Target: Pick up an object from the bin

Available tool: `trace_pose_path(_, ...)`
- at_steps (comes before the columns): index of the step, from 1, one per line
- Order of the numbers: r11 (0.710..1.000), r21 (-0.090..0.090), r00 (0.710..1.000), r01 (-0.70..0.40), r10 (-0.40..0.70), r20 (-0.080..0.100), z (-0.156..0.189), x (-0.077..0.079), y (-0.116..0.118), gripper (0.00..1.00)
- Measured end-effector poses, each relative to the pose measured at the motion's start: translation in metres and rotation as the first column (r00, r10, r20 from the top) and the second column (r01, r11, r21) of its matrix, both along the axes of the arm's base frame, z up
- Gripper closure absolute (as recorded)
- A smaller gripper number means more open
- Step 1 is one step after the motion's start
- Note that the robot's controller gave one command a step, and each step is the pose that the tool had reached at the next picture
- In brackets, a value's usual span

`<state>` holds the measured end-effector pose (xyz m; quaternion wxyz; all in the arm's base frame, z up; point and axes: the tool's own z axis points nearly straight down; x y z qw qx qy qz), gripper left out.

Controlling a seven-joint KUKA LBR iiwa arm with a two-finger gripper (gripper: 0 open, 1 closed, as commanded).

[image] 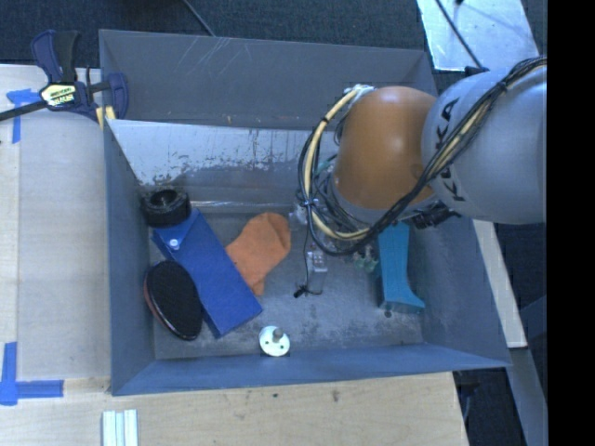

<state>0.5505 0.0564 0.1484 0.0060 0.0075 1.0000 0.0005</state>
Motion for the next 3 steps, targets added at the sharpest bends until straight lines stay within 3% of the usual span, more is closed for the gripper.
trace_pose_path(1,0.996,0.000,0.996,0.094,-0.094,-0.006,-0.066,-0.001,0.020,0.00)
trace_pose_path(2,0.997,0.000,0.997,-0.075,0.075,-0.003,-0.076,0.042,0.049,1.00)
trace_pose_path(3,0.997,0.000,0.997,-0.075,0.075,-0.003,-0.076,0.042,0.049,1.00)
